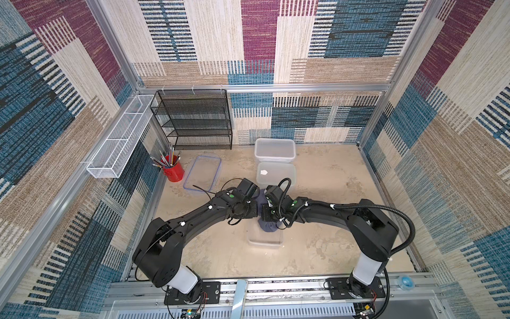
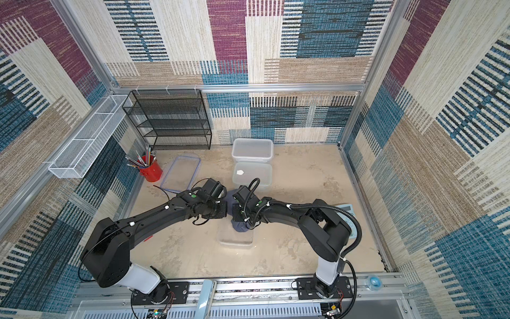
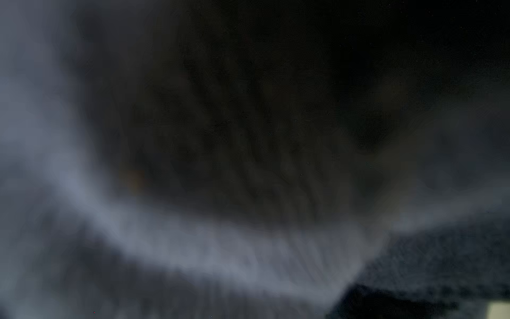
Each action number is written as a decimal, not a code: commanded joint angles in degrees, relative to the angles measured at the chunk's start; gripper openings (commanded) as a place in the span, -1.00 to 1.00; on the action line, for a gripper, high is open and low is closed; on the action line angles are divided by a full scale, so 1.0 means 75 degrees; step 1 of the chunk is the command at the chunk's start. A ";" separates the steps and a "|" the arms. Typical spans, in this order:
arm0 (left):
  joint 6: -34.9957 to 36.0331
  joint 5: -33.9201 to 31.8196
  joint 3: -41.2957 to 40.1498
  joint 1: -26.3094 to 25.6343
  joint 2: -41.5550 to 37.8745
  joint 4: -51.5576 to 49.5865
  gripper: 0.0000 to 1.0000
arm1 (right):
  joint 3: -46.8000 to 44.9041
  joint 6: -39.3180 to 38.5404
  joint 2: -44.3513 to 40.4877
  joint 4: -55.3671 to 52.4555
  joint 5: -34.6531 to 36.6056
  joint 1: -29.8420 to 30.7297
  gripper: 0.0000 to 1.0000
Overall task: Wipe the insides of the lunch boxes
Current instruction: Wipe the dirt inside the lunch box.
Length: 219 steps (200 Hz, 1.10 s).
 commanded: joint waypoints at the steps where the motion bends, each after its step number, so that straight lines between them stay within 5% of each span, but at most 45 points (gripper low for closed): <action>1: -0.0137 0.0340 -0.0020 -0.0161 0.0028 0.0045 -1.00 | 0.0648 0.0081 0.0645 -0.0232 0.0445 -0.0006 -1.00; 37: -0.0129 0.0386 -0.0195 -0.0429 0.0017 0.0044 -1.00 | 0.1760 0.0342 0.1301 -0.0464 0.1026 -0.0003 -1.00; 71: -0.0306 0.0428 -0.0340 -0.0460 -0.0077 0.0120 -1.00 | 0.1742 0.0425 0.1273 0.0041 0.0232 0.0018 -1.00; 219: -0.1299 -0.1604 0.0550 -0.0459 0.0227 -0.0371 -1.00 | -0.0627 -0.0291 -0.0560 -0.0132 -0.2519 0.0817 -1.00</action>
